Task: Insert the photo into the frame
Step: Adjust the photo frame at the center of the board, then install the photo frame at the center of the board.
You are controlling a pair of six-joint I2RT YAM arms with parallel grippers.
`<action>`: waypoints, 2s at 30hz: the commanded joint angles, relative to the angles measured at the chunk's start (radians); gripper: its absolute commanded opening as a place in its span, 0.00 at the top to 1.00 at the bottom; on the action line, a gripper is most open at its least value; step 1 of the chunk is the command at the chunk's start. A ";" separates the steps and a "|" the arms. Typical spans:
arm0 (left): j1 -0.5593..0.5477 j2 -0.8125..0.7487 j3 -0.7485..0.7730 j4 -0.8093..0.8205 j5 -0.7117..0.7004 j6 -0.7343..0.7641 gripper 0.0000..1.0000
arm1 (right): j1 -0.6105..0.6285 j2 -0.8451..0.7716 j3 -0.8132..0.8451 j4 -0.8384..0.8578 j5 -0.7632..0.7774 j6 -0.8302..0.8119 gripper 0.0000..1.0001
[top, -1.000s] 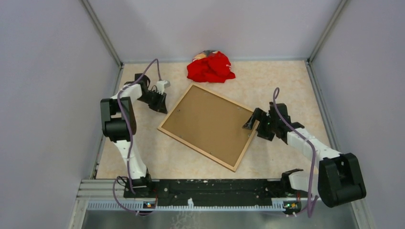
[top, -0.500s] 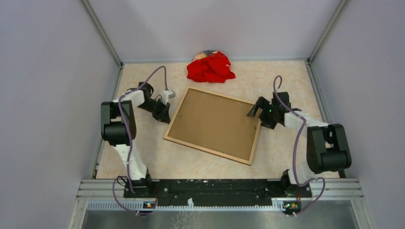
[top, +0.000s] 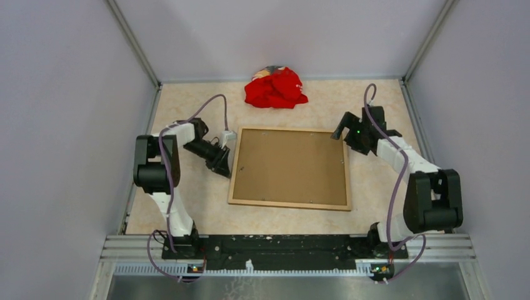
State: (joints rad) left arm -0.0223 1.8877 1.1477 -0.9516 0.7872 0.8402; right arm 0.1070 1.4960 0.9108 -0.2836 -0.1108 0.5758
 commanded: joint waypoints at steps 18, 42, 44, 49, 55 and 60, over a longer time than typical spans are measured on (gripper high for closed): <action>0.026 0.169 0.192 0.123 0.204 -0.297 0.65 | 0.661 0.104 0.039 0.411 -0.067 0.283 0.12; 0.026 0.160 0.142 0.180 0.159 -0.329 0.83 | 0.802 0.540 0.315 0.545 -0.127 0.378 0.23; 0.026 0.157 0.142 0.181 0.157 -0.328 0.83 | 0.801 0.549 0.326 0.541 -0.126 0.374 0.23; 0.026 0.154 0.142 0.175 0.159 -0.325 0.83 | 0.801 0.566 0.352 0.521 -0.120 0.357 0.24; 0.027 0.152 0.142 0.168 0.164 -0.321 0.83 | 0.801 0.580 0.381 0.495 -0.110 0.338 0.24; 0.027 0.149 0.140 0.167 0.165 -0.319 0.83 | 0.798 0.591 0.385 0.491 -0.109 0.334 0.24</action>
State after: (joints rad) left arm 0.0154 2.0636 1.3087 -0.8215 0.9718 0.4911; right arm 0.9005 2.0579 1.2579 0.2176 -0.2382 0.9356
